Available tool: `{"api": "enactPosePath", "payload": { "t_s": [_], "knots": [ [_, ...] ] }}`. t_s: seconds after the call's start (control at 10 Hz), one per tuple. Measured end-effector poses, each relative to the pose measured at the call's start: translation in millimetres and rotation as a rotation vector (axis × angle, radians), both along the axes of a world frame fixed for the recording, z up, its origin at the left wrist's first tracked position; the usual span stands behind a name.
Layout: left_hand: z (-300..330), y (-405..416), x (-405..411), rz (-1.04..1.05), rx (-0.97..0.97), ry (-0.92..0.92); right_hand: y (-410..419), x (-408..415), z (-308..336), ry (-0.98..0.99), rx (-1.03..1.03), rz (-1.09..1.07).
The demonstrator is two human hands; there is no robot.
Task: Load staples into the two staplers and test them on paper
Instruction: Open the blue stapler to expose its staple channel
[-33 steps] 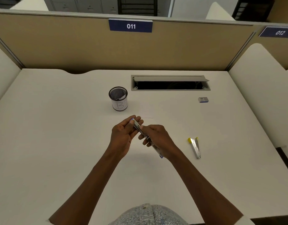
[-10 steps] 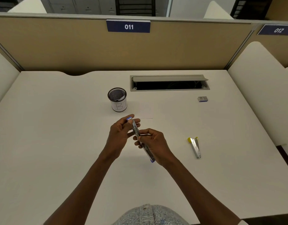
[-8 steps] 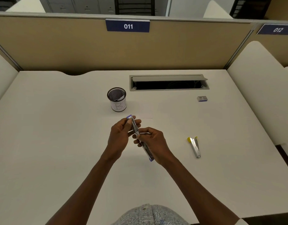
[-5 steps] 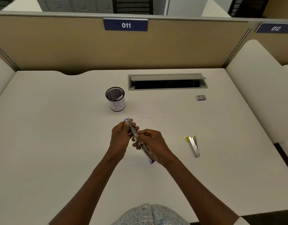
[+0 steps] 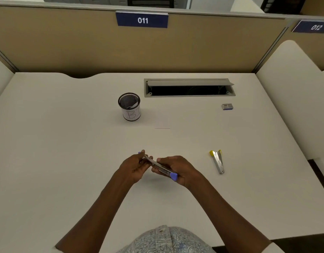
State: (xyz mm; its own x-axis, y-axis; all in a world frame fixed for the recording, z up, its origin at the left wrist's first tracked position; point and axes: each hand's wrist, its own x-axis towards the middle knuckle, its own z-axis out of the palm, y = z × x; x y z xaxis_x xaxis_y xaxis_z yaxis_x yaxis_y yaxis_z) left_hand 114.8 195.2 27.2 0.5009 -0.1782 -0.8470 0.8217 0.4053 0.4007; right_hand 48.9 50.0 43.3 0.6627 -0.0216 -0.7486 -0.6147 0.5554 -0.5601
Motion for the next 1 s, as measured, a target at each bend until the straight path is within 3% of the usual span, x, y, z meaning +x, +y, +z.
{"api": "enactPosePath", "payload": {
  "t_s": [0.2,0.3,0.5,0.7,1.0],
  "knots": [
    [-6,-1,-3,-0.004,-0.007,0.062,1,-6,-9,0.203,0.259,-0.179],
    [-7,0,-4,-0.061,0.034,0.068,4,-7,-11,0.2,0.311,-0.195],
    [-10,3,-6,-0.087,0.039,0.084,8,-5,-10,0.154,0.286,-0.267],
    [-13,3,-8,-0.09,0.018,0.093,3,-5,-1,0.167,0.392,-0.298],
    [-12,-2,-9,-0.096,-0.093,0.001,-3,-9,-11,0.134,0.369,-0.321]
  ]
}}
